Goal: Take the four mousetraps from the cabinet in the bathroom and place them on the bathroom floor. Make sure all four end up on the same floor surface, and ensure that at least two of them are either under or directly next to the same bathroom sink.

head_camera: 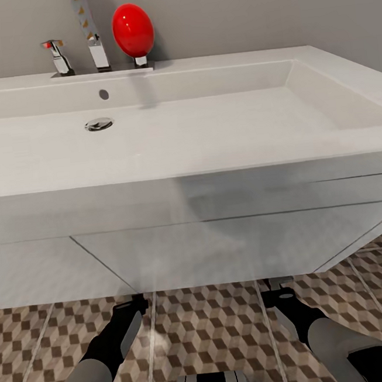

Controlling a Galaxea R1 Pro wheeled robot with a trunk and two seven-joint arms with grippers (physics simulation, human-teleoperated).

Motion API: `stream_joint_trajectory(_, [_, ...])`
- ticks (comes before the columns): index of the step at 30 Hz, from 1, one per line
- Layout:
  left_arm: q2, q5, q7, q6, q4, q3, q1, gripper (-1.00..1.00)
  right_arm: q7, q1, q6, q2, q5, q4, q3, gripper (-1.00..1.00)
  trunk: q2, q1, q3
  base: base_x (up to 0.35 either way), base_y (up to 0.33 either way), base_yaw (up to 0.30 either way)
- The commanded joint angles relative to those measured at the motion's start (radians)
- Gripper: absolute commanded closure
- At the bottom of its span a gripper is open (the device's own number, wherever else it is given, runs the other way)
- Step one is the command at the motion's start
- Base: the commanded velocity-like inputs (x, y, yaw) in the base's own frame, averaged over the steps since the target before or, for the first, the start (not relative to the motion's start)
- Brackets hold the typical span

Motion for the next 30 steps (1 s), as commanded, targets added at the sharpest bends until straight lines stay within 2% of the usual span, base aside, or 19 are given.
stream_joint_trajectory(1, [0.001, 0.011, 0.009, 0.002, -0.001, -0.006, 0.000, 1.00, -0.005, 0.000, 0.008, 0.000, -0.002, -0.002, 0.008, 1.00, 0.000, 0.000, -0.001, 0.016, 0.000, 0.000])
stream_joint_trajectory(28, [-0.005, 0.015, 0.011, 0.001, -0.001, -0.006, 0.000, 1.00, -0.004, 0.000, 0.011, 0.000, -0.004, -0.001, 0.008, 1.00, 0.000, 0.000, -0.001, 0.001, 0.000, 0.000])
stream_joint_trajectory(30, [-0.005, 0.016, 0.011, 0.002, -0.001, -0.006, 0.000, 1.00, -0.004, 0.000, 0.011, -0.001, -0.004, -0.001, 0.008, 1.00, -0.001, 0.001, -0.008, 0.000, 0.000, 0.000])
